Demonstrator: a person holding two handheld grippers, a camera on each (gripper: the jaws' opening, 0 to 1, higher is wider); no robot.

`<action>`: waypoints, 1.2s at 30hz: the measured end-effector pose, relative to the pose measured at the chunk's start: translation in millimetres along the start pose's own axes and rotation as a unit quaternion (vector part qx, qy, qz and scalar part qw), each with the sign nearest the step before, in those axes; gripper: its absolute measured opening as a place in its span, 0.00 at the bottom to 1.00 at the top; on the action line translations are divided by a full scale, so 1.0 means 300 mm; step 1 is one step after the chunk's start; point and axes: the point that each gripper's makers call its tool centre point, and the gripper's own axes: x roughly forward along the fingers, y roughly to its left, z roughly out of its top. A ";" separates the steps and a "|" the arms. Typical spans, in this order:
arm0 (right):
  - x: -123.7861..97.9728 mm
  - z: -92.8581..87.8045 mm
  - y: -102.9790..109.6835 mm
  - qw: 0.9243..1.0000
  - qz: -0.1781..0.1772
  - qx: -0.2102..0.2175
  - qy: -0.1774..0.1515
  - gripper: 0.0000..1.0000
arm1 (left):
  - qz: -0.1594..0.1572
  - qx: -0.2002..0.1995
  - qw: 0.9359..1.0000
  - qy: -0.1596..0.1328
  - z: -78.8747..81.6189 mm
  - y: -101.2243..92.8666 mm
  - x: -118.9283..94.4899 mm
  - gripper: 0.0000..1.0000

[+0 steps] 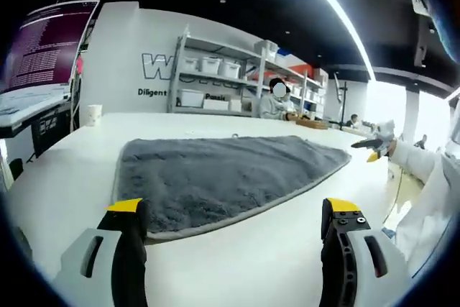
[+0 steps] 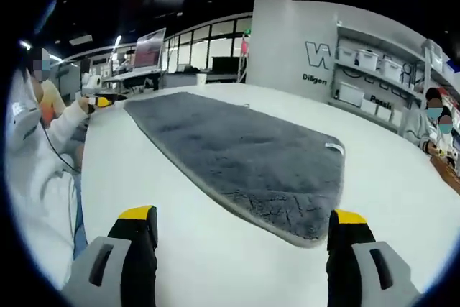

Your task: Open the folded towel by lifting each exposed corner and separating the folded layers until the towel lies flat within the target outline without major curled edges

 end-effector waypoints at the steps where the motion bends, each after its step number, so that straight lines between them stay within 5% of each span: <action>1: 0.014 0.000 0.010 1.000 0.008 0.002 0.002 0.99 | -0.003 0.000 1.000 0.003 -0.002 0.001 0.014 0.99; 6: 0.055 -0.021 0.017 0.999 0.025 0.015 0.015 0.99 | -0.025 -0.015 0.999 0.014 -0.013 -0.007 0.057 0.99; 12: 0.062 -0.058 -0.009 0.998 0.026 0.054 0.026 0.97 | -0.005 -0.027 0.999 0.047 -0.065 0.030 0.059 0.99; 18: 0.039 -0.067 -0.009 0.997 0.025 0.069 0.020 0.95 | 0.006 -0.057 0.998 0.037 -0.072 0.056 0.030 0.96; 30: 0.012 -0.068 0.009 0.998 0.023 0.060 0.027 0.98 | 0.014 -0.048 0.998 0.047 -0.065 0.041 0.001 0.96; 36: -0.066 0.048 -0.042 0.997 -0.024 0.050 -0.044 0.99 | 0.015 -0.022 0.999 0.018 0.014 0.001 -0.028 0.98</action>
